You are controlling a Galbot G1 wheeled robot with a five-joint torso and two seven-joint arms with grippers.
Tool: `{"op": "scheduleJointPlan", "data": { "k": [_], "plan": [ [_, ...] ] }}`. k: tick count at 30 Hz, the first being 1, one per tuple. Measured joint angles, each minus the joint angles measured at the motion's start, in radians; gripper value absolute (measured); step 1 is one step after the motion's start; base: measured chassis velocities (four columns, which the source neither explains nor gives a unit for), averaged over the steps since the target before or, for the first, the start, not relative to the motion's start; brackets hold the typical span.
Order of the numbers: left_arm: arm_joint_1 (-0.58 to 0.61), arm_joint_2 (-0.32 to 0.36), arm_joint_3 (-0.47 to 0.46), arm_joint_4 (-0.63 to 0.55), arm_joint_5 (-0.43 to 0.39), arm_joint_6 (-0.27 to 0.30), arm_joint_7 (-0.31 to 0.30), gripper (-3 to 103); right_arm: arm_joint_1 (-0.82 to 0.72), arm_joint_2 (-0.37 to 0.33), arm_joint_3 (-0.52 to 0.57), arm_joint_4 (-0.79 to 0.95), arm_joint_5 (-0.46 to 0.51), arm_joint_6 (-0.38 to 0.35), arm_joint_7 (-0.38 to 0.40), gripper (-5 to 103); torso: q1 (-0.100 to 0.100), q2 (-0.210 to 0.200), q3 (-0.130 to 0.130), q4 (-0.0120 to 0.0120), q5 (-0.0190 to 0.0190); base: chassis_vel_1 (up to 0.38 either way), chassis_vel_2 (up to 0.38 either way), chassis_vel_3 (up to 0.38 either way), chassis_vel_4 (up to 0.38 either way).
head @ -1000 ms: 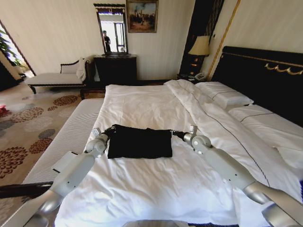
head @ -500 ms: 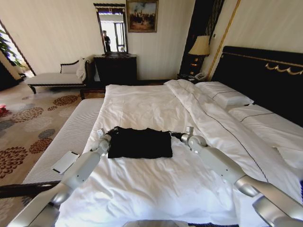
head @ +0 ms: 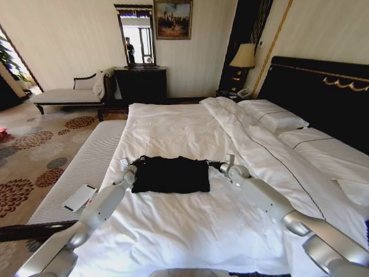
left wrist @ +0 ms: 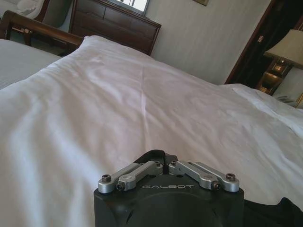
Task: Fold the clothes on the bed.
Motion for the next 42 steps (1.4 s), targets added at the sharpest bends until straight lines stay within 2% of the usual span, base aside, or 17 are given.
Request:
{"op": "scheduleJointPlan", "data": {
  "k": [2, 3, 4, 5, 7, 9, 10, 12, 14, 15, 16, 17, 20, 26, 29, 35, 42],
  "plan": [
    [0.001, 0.003, 0.001, -0.007, 0.018, 0.005, -0.006, 0, 0.007, -0.001, -0.014, -0.007, -0.012, 0.004, -0.005, 28, 0.0, 0.0, 0.0, -0.0001, 0.0, 0.0, 0.0, 0.0, 0.0],
    [0.001, 0.003, 0.001, -0.007, 0.018, 0.005, -0.006, 0, 0.007, -0.001, -0.014, -0.007, -0.012, 0.004, -0.005, 28, 0.0, 0.0, 0.0, -0.0001, 0.0, 0.0, 0.0, 0.0, 0.0],
    [0.002, 0.007, 0.003, -0.013, 0.023, 0.006, -0.006, 6, 0.008, -0.001, -0.014, -0.007, -0.012, 0.005, -0.005, 28, 0.0, 0.0, 0.0, -0.0001, 0.0001, 0.0, 0.0, 0.0, 0.0],
    [0.005, 0.019, 0.006, -0.03, 0.031, 0.006, -0.006, 11, 0.008, -0.004, -0.012, 0.002, -0.009, 0.005, -0.002, 38, 0.0, 0.0, 0.0, -0.0002, 0.0002, 0.0, 0.0, 0.0, 0.0],
    [0.009, 0.027, 0.006, -0.041, 0.034, 0.007, -0.009, 16, 0.007, -0.008, -0.01, 0.016, -0.005, 0.004, 0.001, 38, 0.0, 0.0, 0.0, -0.0001, 0.0003, 0.0, 0.0, 0.0, 0.0],
    [0.02, 0.041, 0.001, -0.062, 0.046, 0.007, -0.023, 22, 0.002, -0.02, -0.005, 0.053, 0.001, -0.001, 0.005, 50, 0.0, 0.0, 0.0, 0.0002, 0.0, 0.0, 0.0, 0.0, 0.0],
    [0.027, 0.049, -0.003, -0.074, 0.053, 0.007, -0.03, 32, 0.0, -0.026, -0.003, 0.069, 0.003, -0.004, 0.008, 55, 0.0, 0.0, 0.0, 0.0002, 0.0, 0.0, 0.0, 0.0, 0.0],
    [0.035, 0.056, -0.007, -0.089, 0.063, 0.006, -0.037, 32, -0.001, -0.031, 0.001, 0.084, 0.005, -0.006, 0.015, 61, 0.0, 0.0, 0.0, 0.0002, 0.0, 0.0, 0.0, 0.0, 0.0],
    [0.049, 0.065, -0.013, -0.115, 0.075, 0.005, -0.049, 43, -0.007, -0.04, 0.012, 0.11, 0.013, -0.012, 0.03, 72, 0.0, 0.0, 0.0, 0.0003, -0.0001, 0.0, 0.0, 0.0, 0.0],
    [0.058, 0.071, -0.018, -0.132, 0.079, 0.005, -0.054, 49, -0.013, -0.047, 0.022, 0.128, 0.019, -0.018, 0.038, 72, 0.0, 0.0, 0.0, 0.0002, 0.0, 0.0, 0.0, 0.0, 0.0],
    [0.058, 0.071, -0.018, -0.132, 0.079, 0.005, -0.054, 49, -0.013, -0.047, 0.022, 0.128, 0.019, -0.018, 0.038, 72, 0.0, 0.0, 0.0, 0.0002, 0.0, 0.0, 0.0, 0.0, 0.0],
    [0.064, 0.075, -0.022, -0.143, 0.082, 0.005, -0.057, 49, -0.019, -0.052, 0.029, 0.142, 0.022, -0.021, 0.043, 78, 0.0, 0.0, 0.0, 0.0001, -0.0001, 0.0, 0.0, 0.0, 0.0],
    [0.099, 0.103, -0.04, -0.207, 0.086, 0.005, -0.074, 66, -0.067, -0.08, 0.085, 0.224, 0.055, -0.058, 0.077, 94, 0.0, 0.0, 0.0, -0.0001, 0.0003, 0.0, 0.0, 0.0, 0.0],
    [0.166, 0.143, -0.079, -0.297, 0.085, 0.009, -0.094, 82, -0.134, -0.121, 0.178, 0.324, 0.109, -0.103, 0.11, 100, 0.0, 0.0, 0.0, -0.0001, 0.0003, 0.0, 0.0, 0.0, 0.0],
    [0.259, 0.19, -0.126, -0.378, 0.088, 0.027, -0.11, 97, -0.205, -0.163, 0.261, 0.421, 0.133, -0.115, 0.116, 100, 0.0, 0.0, 0.0, -0.0001, 0.0003, 0.0, 0.0, 0.0, 0.0],
    [0.398, 0.247, -0.192, -0.489, 0.096, 0.028, -0.116, 100, -0.319, -0.204, 0.368, 0.524, 0.083, -0.17, 0.139, 100, 0.0, 0.0, 0.0, 0.0002, 0.0, 0.0, 0.0, 0.0, 0.0],
    [0.501, 0.265, -0.265, -0.581, 0.108, 0.017, -0.109, 100, -0.436, -0.212, 0.456, 0.579, 0.035, -0.159, 0.154, 100, 0.0, 0.0, 0.0, 0.0001, 0.0001, 0.0, 0.0, 0.0, 0.0]
  ]
}}
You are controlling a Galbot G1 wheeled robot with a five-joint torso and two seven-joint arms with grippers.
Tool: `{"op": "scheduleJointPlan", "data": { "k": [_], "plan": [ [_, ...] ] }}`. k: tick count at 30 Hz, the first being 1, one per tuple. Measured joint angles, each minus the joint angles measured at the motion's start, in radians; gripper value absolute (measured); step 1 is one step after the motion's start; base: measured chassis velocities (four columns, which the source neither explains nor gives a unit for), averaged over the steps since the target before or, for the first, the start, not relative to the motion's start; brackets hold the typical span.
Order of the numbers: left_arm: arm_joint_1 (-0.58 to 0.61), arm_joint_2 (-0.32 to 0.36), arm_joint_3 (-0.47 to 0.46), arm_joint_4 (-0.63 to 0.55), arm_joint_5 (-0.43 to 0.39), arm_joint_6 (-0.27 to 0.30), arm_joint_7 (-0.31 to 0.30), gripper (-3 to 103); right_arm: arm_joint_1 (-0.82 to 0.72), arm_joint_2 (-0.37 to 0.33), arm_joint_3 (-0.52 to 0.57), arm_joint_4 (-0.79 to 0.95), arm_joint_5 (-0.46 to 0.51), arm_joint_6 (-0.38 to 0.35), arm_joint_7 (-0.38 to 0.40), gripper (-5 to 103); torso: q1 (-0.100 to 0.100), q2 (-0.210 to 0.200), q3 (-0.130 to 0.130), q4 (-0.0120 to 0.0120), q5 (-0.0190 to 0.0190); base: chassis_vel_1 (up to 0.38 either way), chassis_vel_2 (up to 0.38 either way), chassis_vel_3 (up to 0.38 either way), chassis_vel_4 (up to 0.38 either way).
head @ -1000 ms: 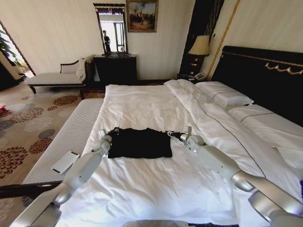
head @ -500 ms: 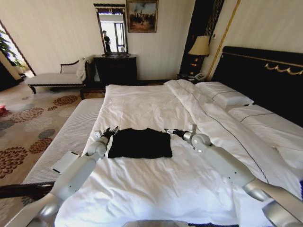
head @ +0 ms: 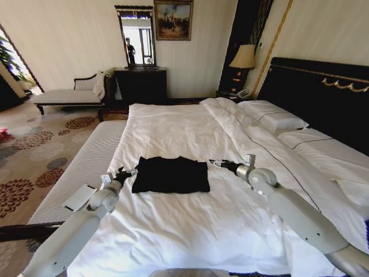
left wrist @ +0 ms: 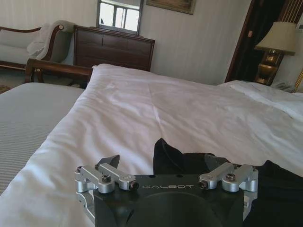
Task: Fold the clothes on the bed.
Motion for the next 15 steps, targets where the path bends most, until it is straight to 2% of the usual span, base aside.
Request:
{"op": "scheduleJointPlan", "data": {
  "k": [5, 7, 10, 12, 13, 15],
  "plan": [
    [0.155, 0.003, -0.113, -0.099, -0.005, 0.002, 0.024, 100, -0.167, -0.016, 0.158, 0.108, 0.093, -0.033, 0.005, 100, 0.0, 0.0, 0.0, -0.0001, -0.0001, 0.0, 0.0, 0.0, 0.0],
    [0.174, 0.002, -0.125, -0.106, -0.006, 0.003, 0.028, 100, -0.18, -0.014, 0.172, 0.117, 0.102, -0.04, 0.006, 100, 0.0, 0.0, 0.0, -0.0002, -0.0001, 0.0, 0.0, 0.0, 0.0],
    [0.282, -0.012, -0.189, -0.135, -0.011, 0.007, 0.051, 100, -0.279, 0.008, 0.246, 0.18, 0.146, -0.089, 0.019, 100, 0.0, 0.0, 0.0, -0.0001, -0.0003, 0.0, 0.0, 0.0, 0.0],
    [0.288, -0.013, -0.192, -0.137, -0.012, 0.007, 0.053, 100, -0.283, 0.01, 0.249, 0.183, 0.148, -0.093, 0.021, 100, 0.0, 0.0, 0.0, -0.0001, -0.0003, 0.0, 0.0, 0.0, 0.0],
    [0.341, -0.019, -0.222, -0.153, -0.03, 0.015, 0.073, 100, -0.316, 0.025, 0.269, 0.201, 0.172, -0.135, 0.032, 100, 0.0, 0.0, 0.0, -0.0001, 0.0002, 0.0, 0.0, 0.0, 0.0],
    [0.378, -0.027, -0.241, -0.161, -0.043, 0.022, 0.089, 100, -0.332, 0.04, 0.276, 0.204, 0.191, -0.168, 0.04, 100, 0.0, 0.0, 0.0, 0.0001, 0.0002, 0.0, 0.0, 0.0, 0.0]
  ]
}}
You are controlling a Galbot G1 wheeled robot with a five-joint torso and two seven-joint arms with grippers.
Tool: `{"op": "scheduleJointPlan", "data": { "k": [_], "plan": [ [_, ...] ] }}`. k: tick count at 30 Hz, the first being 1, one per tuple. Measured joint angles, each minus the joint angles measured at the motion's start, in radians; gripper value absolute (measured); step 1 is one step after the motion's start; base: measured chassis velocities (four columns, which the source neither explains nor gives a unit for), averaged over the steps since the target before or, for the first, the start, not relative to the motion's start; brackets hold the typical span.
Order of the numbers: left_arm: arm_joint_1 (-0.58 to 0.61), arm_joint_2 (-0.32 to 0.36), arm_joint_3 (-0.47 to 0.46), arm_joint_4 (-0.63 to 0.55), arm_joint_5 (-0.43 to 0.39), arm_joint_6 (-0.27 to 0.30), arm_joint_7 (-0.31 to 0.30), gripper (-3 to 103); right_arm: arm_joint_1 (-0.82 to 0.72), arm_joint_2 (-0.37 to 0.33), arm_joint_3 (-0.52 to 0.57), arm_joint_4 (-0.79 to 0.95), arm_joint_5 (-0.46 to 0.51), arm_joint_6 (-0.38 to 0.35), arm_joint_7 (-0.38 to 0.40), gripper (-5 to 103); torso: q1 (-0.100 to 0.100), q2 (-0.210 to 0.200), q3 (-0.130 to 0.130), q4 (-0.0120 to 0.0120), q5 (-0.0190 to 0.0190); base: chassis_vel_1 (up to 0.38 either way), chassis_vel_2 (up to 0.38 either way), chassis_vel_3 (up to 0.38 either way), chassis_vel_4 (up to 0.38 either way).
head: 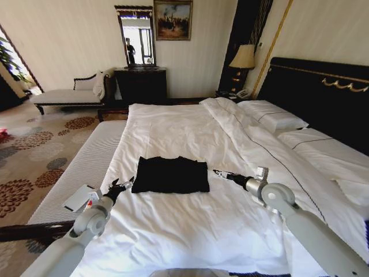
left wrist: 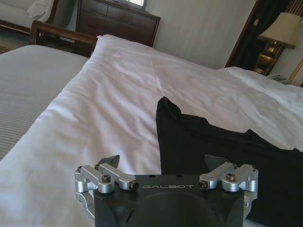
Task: Fold the clothes on the bed.
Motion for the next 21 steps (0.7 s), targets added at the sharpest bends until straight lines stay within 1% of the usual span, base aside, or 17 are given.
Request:
{"op": "scheduleJointPlan", "data": {
  "k": [4, 6, 7, 11, 12, 13, 15, 16, 20, 21],
  "plan": [
    [0.023, -0.016, -0.009, -0.01, -0.015, 0.007, 0.006, 100, 0.003, 0.01, -0.001, -0.008, 0.035, -0.032, 0.018, 100, 0.0, 0.0, 0.0, -0.0001, -0.0003, 0.0, 0.0, 0.0, 0.0],
    [0.021, -0.024, -0.009, -0.019, -0.06, 0.022, 0.0, 100, 0.018, 0.013, -0.01, -0.02, 0.054, -0.049, 0.026, 100, 0.0, 0.0, 0.0, -0.0002, -0.0003, 0.0, 0.0, 0.0, 0.0],
    [0.021, -0.024, -0.009, -0.019, -0.06, 0.022, 0.0, 100, 0.018, 0.013, -0.01, -0.02, 0.054, -0.049, 0.026, 100, 0.0, 0.0, 0.0, -0.0002, -0.0003, 0.0, 0.0, 0.0, 0.0],
    [0.001, -0.026, -0.007, -0.026, -0.163, 0.045, -0.022, 100, 0.047, 0.014, -0.026, -0.035, 0.066, -0.055, 0.03, 100, 0.0, 0.0, 0.0, -0.0004, -0.0002, 0.0, 0.0, 0.0, 0.0],
    [0.001, -0.026, -0.007, -0.026, -0.163, 0.045, -0.022, 100, 0.047, 0.014, -0.026, -0.035, 0.066, -0.055, 0.03, 100, 0.0, 0.0, 0.0, -0.0004, -0.0002, 0.0, 0.0, 0.0, 0.0],
    [-0.002, -0.025, -0.007, -0.026, -0.184, 0.05, -0.026, 100, 0.052, 0.014, -0.029, -0.038, 0.066, -0.055, 0.03, 100, 0.0, 0.0, 0.0, -0.0003, -0.0002, 0.0, 0.0, 0.0, 0.0],
    [-0.011, -0.024, -0.009, -0.027, -0.256, 0.071, -0.046, 100, 0.063, 0.012, -0.038, -0.051, 0.062, -0.055, 0.03, 100, 0.0, 0.0, 0.0, -0.0001, -0.0003, 0.0, 0.0, 0.0, 0.0],
    [-0.011, -0.024, -0.009, -0.027, -0.256, 0.071, -0.046, 100, 0.063, 0.012, -0.038, -0.051, 0.062, -0.055, 0.03, 100, 0.0, 0.0, 0.0, -0.0001, -0.0003, 0.0, 0.0, 0.0, 0.0],
    [-0.011, -0.021, -0.017, -0.018, -0.319, 0.096, -0.06, 100, 0.074, 0.014, -0.053, -0.072, 0.035, -0.05, 0.028, 100, 0.0, 0.0, 0.0, -0.0003, -0.0002, 0.0, 0.0, 0.0, 0.0],
    [-0.011, -0.021, -0.017, -0.018, -0.319, 0.096, -0.06, 100, 0.074, 0.014, -0.053, -0.072, 0.035, -0.05, 0.028, 100, 0.0, 0.0, 0.0, -0.0003, -0.0002, 0.0, 0.0, 0.0, 0.0]
  ]
}}
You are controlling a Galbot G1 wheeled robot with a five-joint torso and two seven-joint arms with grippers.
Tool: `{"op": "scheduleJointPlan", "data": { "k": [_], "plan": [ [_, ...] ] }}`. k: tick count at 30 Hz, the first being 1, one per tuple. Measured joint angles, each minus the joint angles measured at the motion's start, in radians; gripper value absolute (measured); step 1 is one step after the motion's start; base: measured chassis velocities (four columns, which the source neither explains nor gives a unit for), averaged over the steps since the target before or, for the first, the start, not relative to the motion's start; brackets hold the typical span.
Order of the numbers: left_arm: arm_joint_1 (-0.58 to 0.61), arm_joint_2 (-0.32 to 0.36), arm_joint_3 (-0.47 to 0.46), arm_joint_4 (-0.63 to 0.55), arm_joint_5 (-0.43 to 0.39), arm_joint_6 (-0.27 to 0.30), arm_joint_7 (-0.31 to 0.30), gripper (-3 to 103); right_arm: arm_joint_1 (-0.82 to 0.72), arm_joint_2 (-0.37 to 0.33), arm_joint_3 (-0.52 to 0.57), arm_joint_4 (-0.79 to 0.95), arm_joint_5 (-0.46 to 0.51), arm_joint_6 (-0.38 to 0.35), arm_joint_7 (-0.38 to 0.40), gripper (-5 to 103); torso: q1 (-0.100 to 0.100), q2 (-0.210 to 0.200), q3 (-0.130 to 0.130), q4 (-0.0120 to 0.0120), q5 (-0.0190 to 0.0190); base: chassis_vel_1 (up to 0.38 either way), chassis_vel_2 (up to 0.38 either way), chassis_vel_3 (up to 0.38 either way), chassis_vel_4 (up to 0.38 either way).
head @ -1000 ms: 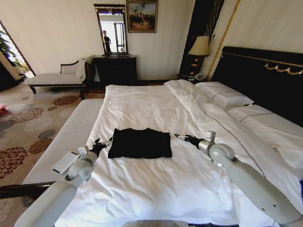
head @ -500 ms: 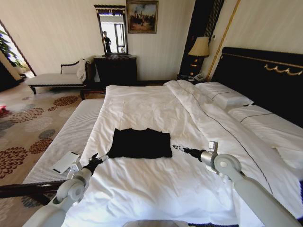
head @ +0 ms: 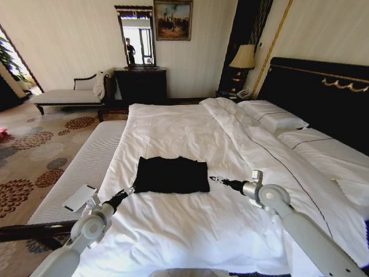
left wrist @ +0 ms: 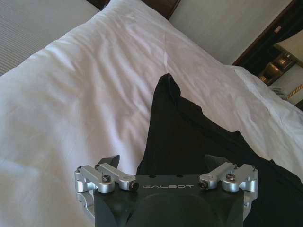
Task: Fold the clothes on the bed.
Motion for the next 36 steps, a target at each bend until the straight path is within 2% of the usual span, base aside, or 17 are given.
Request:
{"op": "scheduleJointPlan", "data": {
  "k": [6, 15, 18, 28, 30, 31, 33, 36],
  "plan": [
    [-0.016, -0.002, 0.005, 0.034, -0.034, 0.022, -0.003, 100, 0.012, 0.003, -0.013, -0.016, -0.018, 0.01, -0.002, 100, 0.0, 0.0, 0.0, 0.0002, 0.0, 0.0, 0.0, 0.0, 0.0],
    [-0.151, -0.025, 0.109, 0.119, -0.023, 0.024, -0.003, 100, 0.056, 0.004, -0.062, -0.031, -0.02, 0.02, 0.007, 100, 0.0, 0.0, 0.0, -0.0004, 0.0, 0.0, 0.0, 0.0, 0.0],
    [-0.157, -0.028, 0.115, 0.126, -0.023, 0.024, -0.009, 100, 0.067, 0.004, -0.074, -0.035, -0.02, 0.022, 0.008, 100, 0.0, 0.0, 0.0, 0.0006, 0.0002, 0.0, 0.0, 0.0, 0.0],
    [-0.139, -0.035, 0.127, 0.137, -0.013, 0.027, -0.009, 100, 0.069, 0.002, -0.074, -0.043, -0.028, 0.031, 0.008, 100, 0.0, 0.0, 0.0, 0.0002, 0.0001, 0.0, 0.0, 0.0, 0.0],
    [-0.144, -0.041, 0.13, 0.141, -0.012, 0.028, -0.007, 103, 0.07, 0.001, -0.074, -0.041, -0.028, 0.031, 0.009, 100, 0.0, 0.0, 0.0, 0.0001, 0.0, 0.0, 0.0, 0.0, 0.0],
    [-0.147, -0.048, 0.132, 0.142, -0.01, 0.029, -0.007, 97, 0.07, -0.001, -0.074, -0.039, -0.028, 0.031, 0.009, 100, 0.0, 0.0, 0.0, 0.0002, 0.0, 0.0, 0.0, 0.0, 0.0],
    [-0.149, -0.05, 0.134, 0.143, -0.009, 0.029, -0.006, 97, 0.07, -0.003, -0.074, -0.038, -0.028, 0.031, 0.009, 100, 0.0, 0.0, 0.0, 0.0002, 0.0, 0.0, 0.0, 0.0, 0.0],
    [-0.152, -0.057, 0.139, 0.148, -0.003, 0.032, -0.002, 83, 0.07, -0.008, -0.072, -0.035, -0.028, 0.033, 0.009, 100, 0.0, 0.0, 0.0, 0.0, 0.0, 0.0, 0.0, 0.0, 0.0]
  ]
}}
